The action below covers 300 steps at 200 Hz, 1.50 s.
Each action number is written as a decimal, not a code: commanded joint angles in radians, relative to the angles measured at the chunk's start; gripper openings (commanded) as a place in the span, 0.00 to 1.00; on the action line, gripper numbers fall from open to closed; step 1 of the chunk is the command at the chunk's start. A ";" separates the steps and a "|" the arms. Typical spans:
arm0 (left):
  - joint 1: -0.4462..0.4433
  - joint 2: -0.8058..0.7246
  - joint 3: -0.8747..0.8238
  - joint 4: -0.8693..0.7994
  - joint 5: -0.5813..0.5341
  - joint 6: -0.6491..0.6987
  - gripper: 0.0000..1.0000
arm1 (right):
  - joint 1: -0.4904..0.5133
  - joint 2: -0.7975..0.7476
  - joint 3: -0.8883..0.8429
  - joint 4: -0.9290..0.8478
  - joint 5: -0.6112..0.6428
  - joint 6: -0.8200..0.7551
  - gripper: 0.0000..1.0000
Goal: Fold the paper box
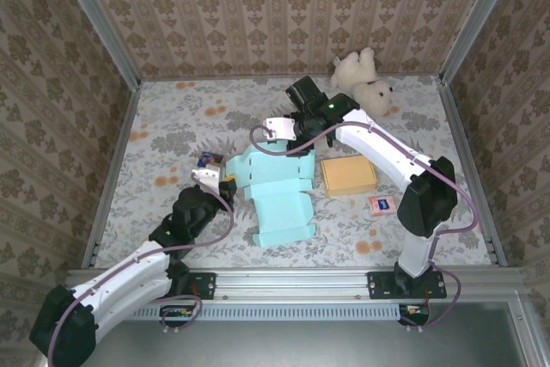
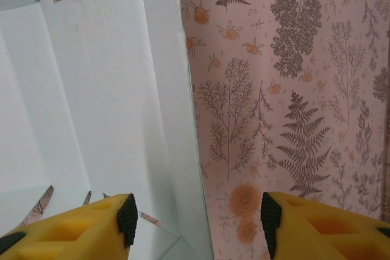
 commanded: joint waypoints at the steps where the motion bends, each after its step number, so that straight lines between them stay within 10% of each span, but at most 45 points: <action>1: -0.004 -0.008 -0.011 0.058 0.001 0.022 0.01 | -0.010 0.027 0.046 -0.061 -0.014 -0.041 0.59; 74: -0.005 -0.009 -0.011 0.059 0.006 0.020 0.01 | -0.028 0.122 0.154 -0.189 -0.036 -0.049 0.51; 198: -0.004 -0.009 0.004 0.035 -0.040 -0.018 0.02 | -0.028 0.171 0.245 -0.334 -0.019 -0.022 0.00; 230: -0.004 -0.013 0.072 -0.103 -0.154 -0.124 0.31 | -0.027 0.157 0.249 -0.328 0.072 0.088 0.00; 278: -0.004 -0.090 0.262 -0.546 -0.296 -0.429 0.36 | -0.020 0.089 0.152 -0.272 0.142 0.175 0.00; 300: -0.004 -0.106 0.303 -0.581 -0.179 -0.483 0.40 | -0.019 0.064 0.100 -0.239 0.139 0.206 0.00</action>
